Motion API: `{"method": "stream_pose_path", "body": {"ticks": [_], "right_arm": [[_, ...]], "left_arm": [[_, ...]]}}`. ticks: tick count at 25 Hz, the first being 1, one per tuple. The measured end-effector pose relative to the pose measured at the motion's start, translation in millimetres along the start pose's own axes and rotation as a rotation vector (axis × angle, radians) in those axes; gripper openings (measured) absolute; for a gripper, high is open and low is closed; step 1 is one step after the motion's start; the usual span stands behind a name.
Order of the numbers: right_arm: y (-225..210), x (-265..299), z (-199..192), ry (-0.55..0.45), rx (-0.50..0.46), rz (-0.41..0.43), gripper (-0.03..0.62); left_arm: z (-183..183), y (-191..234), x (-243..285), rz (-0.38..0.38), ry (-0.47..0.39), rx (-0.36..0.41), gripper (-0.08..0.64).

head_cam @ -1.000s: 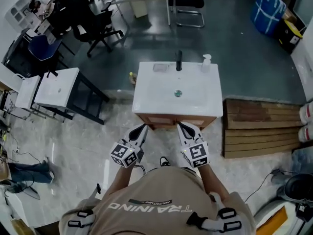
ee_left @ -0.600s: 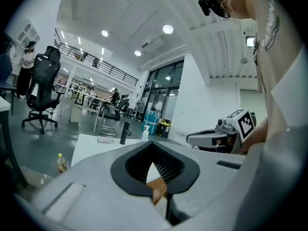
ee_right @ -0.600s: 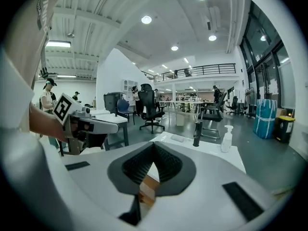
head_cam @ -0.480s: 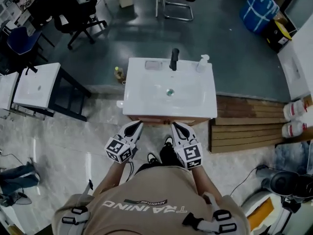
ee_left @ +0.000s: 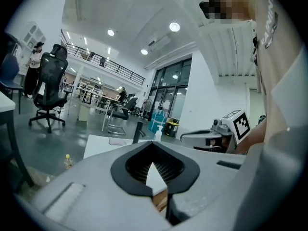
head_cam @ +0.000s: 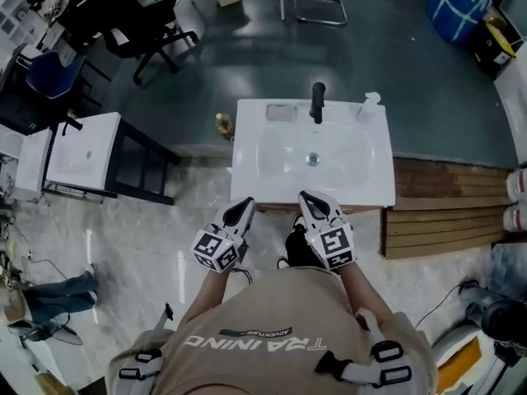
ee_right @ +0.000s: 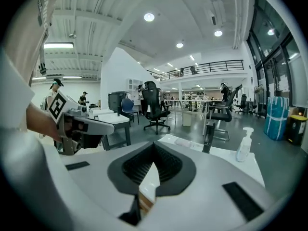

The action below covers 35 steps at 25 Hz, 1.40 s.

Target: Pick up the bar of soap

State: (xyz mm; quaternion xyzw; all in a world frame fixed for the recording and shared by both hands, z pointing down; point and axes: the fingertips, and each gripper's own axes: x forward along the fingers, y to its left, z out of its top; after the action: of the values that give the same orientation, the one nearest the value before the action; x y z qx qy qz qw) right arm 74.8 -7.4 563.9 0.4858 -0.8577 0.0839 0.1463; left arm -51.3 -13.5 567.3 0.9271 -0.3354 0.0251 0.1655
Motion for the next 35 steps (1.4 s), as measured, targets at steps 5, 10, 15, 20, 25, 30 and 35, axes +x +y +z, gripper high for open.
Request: {"method": "stream_pose_path", "body": {"ticks": [5,10,15,20,25,30,35], "right_arm": [[-42.1,44.5,16.4,-0.057,0.100,-0.018,0.005],[-66.0,74.7,18.1,-0.047,0.108,0.029,0.005],[-91.4,101.4,6.8,-0.016,0.093,0.058,0.005],[-87.5,114.3,1.8,0.018,0.085,0.084,0.005],[-99.0,130.6,7.6,0.021,0.081,0.056,0.005],[-98.7,137.4,22.4,0.021,0.078,-0.019,0.005],[-104.2,152.5,47.2,0.030,0.046,-0.098,0.005]], "left_arm": [[32.5,27.4,20.4,0.032,0.007,0.049,0.000],[49.3,48.8,49.4,0.067,0.023,0.073,0.000],[59.3,65.5,81.4,0.080,0.018,0.075,0.000],[61.8,76.6,88.5,0.088,0.018,0.042,0.000],[73.4,94.2,100.6,0.059,0.013,0.051,0.000],[81.7,110.8,111.1,-0.017,0.010,0.044,0.000],[107.6,128.9,128.3,-0.106,-0.021,0.082,0.000]]}}
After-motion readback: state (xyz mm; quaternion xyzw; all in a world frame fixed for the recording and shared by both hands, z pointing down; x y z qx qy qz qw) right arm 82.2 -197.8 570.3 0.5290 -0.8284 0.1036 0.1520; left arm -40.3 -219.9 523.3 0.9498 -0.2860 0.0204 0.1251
